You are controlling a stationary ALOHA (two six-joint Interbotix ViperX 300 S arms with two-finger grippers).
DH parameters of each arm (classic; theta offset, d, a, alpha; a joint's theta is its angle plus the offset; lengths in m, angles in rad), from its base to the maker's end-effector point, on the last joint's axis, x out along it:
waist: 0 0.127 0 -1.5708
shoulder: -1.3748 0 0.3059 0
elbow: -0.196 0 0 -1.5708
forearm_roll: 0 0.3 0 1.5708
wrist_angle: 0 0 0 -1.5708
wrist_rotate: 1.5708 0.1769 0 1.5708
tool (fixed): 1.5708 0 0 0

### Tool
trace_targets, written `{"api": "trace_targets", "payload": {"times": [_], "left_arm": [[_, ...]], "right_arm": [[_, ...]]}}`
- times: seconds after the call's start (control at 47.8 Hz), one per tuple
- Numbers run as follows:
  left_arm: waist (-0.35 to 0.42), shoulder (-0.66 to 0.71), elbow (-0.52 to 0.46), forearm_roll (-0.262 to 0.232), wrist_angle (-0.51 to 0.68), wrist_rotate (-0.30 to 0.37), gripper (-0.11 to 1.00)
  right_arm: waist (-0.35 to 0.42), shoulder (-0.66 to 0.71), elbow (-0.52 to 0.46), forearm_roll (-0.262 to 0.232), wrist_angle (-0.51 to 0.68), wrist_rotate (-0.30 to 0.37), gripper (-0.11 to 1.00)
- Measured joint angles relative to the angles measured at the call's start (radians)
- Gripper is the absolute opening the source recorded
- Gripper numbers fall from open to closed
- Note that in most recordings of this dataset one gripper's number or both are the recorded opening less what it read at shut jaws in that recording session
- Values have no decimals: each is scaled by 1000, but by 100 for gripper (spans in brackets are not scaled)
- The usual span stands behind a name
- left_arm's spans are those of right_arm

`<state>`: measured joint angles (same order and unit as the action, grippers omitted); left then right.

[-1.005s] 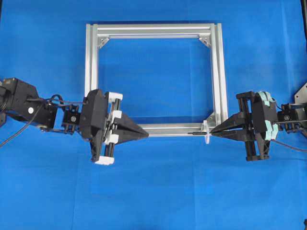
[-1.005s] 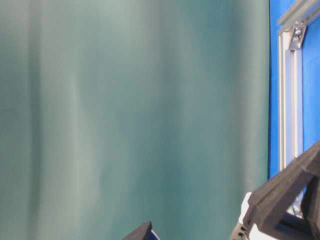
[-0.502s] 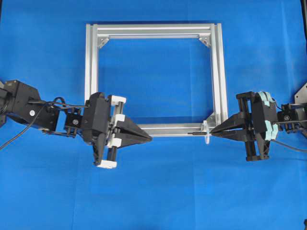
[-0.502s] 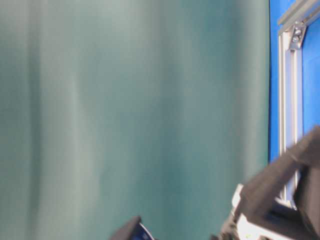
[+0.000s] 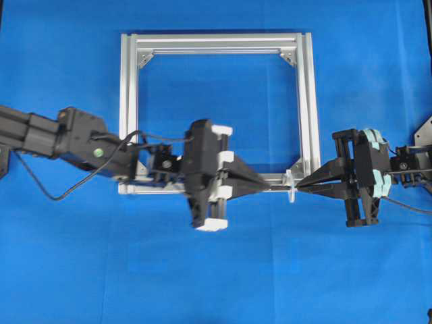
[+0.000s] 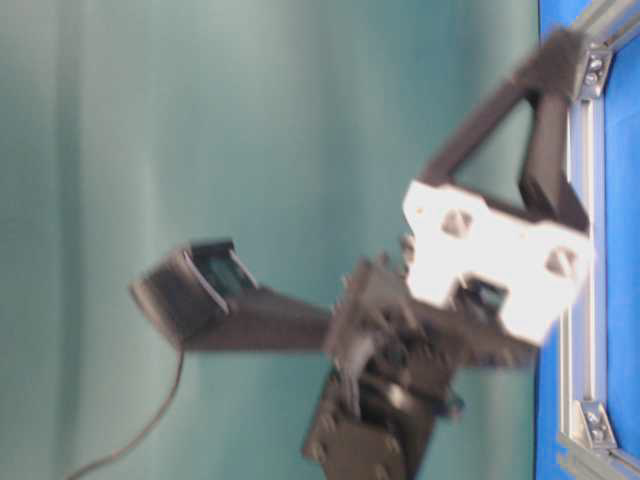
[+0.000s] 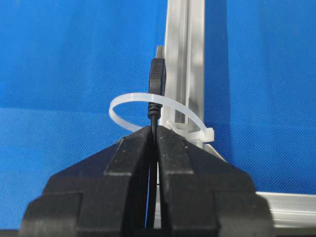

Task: Insert the wire through the string loop located on the right side.
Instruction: 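Swing the left gripper down and right toward the protruding USB plug, then close the left gripper on the USB plug beyond the loop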

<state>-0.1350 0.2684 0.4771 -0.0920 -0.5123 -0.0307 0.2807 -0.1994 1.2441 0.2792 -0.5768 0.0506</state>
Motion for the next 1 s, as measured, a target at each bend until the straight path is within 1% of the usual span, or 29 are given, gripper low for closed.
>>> {"api": "trace_targets", "payload": {"times": [0.147,0.251,0.628,0.67,0.753,0.795,0.816,0.921,0.963,1.005], "left_arm": [[15,26,-63,0,28,0,0],[17,38,-87,0,55,0,0],[17,43,-95,0,77,0,1],[17,44,-95,0,77,0,3],[17,44,-95,0,77,2,19],[17,43,-95,0,77,2,31],[17,44,-95,0,77,2,39],[15,43,-95,0,77,3,71],[15,44,-95,0,78,3,81],[17,44,-95,0,80,3,88]], "right_arm": [[2,0,0,-2,0,0,-2],[0,0,0,0,0,0,-2],[0,0,0,0,0,0,-2],[0,0,0,0,0,0,-2],[0,0,0,0,0,0,-2],[0,0,0,-2,0,0,-2],[0,0,0,0,0,0,-2],[0,0,0,0,0,0,-2],[0,0,0,-2,0,0,-2],[0,0,0,0,0,0,-2]]}}
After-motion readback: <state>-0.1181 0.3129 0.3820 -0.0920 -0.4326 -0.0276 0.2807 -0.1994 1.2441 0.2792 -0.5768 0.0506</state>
